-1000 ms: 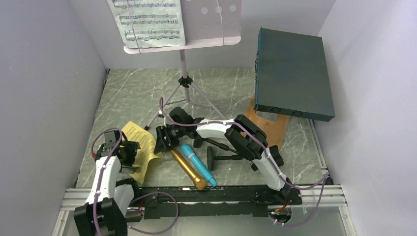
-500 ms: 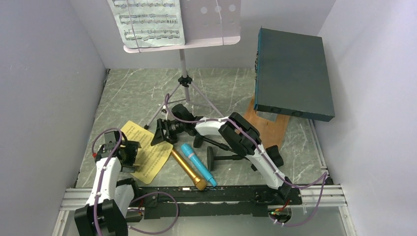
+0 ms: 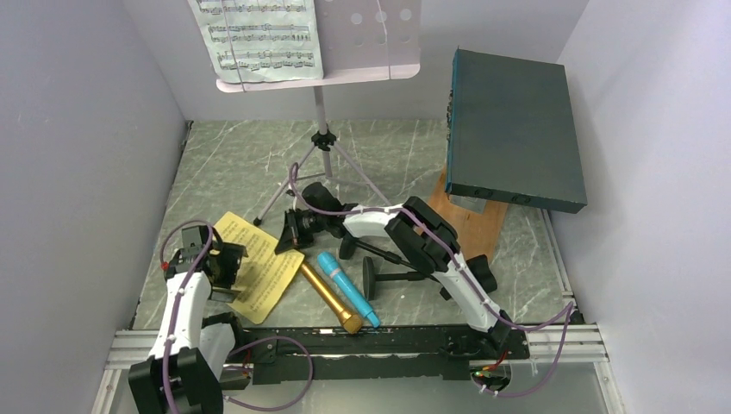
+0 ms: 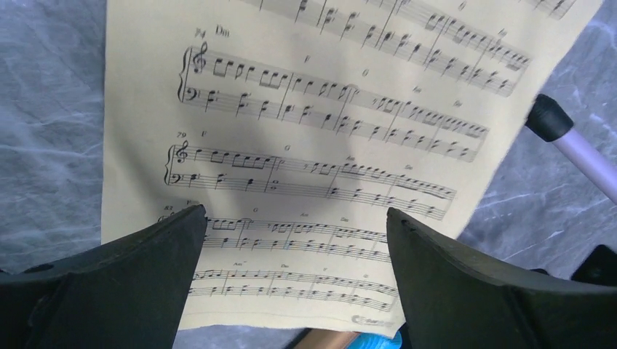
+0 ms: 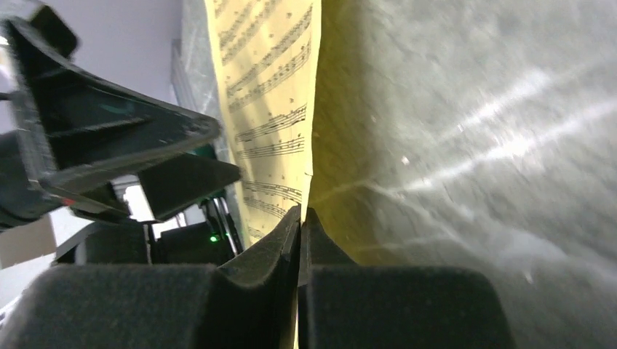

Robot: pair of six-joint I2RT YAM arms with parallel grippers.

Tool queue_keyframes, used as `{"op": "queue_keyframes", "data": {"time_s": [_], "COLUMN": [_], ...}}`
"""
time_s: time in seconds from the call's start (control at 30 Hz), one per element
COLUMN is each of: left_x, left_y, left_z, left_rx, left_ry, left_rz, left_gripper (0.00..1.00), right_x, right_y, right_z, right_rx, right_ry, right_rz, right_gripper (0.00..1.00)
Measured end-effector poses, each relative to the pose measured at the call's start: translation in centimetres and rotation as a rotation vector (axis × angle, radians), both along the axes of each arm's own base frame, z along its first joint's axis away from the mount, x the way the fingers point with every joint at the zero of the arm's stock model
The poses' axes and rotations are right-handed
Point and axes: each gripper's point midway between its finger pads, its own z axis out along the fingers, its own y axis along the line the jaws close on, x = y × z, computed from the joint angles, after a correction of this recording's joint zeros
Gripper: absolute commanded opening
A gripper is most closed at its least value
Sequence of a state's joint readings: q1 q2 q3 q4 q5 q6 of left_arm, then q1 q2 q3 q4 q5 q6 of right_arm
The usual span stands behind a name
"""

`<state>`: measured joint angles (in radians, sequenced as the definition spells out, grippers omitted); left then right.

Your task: Set up the instrument practice props

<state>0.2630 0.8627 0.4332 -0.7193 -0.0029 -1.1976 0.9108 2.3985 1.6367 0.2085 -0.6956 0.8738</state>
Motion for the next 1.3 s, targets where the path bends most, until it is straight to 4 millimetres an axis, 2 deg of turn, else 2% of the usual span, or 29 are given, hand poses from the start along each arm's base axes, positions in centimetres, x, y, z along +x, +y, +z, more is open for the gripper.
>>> {"op": "queue_keyframes", "data": {"time_s": [0.13,0.23,0.37,0.57,0.7,0.8,0.9,1.0,1.1,1.2,1.3], "left_x": [0.1,0.8,2.2,4.8,6.2,7.0,7.2,7.3,7.3,7.4,7.2], "left_y": [0.3,0.6,1.1,1.1,-0.6,-3.6,-6.8,-9.3,-10.9,-11.7,-12.4], "left_z": [1.3,3.0,6.2,13.2,18.8,22.8,25.3,25.7,25.0,24.5,25.7], "left_rx": [0.027,0.05,0.097,0.176,0.198,0.156,0.073,-0.037,-0.158,-0.255,-0.288], "left_ry": [0.001,-0.023,-0.085,-0.249,-0.421,-0.616,-0.801,-0.952,-1.076,-1.158,-1.242], "left_rz": [-0.024,-0.048,-0.103,-0.252,-0.41,-0.577,-0.727,-0.839,-0.91,-0.934,-0.983], "left_gripper": [0.99,0.99,1.0,1.0,0.99,0.99,0.99,0.99,1.0,0.99,0.99], "right_x": [-0.7,-1.3,-1.8,-1.6,-1.1,-0.4,1.2,3.1,3.9,2.2,-0.2], "right_y": [-1.2,-1.9,-2.3,-2.9,-4.6,-7.2,-10.6,-14.7,-18.8,-20.7,-21.6], "right_z": [-0.8,-0.1,2.9,9.7,13.9,16.8,19.0,20.7,21.8,24.0,27.1], "right_rx": [-0.052,-0.066,-0.04,0.019,0.033,0.038,0.037,0.038,0.021,0.04,0.115], "right_ry": [-0.041,-0.082,-0.187,-0.439,-0.592,-0.682,-0.736,-0.78,-0.839,-0.922,-1.004], "right_rz": [-0.025,-0.029,-0.01,-0.006,-0.04,-0.086,-0.142,-0.206,-0.246,-0.227,-0.2], "right_gripper": [0.0,0.0,0.0,0.0,0.0,0.0,0.0,0.0,0.0,0.0,0.0]}}
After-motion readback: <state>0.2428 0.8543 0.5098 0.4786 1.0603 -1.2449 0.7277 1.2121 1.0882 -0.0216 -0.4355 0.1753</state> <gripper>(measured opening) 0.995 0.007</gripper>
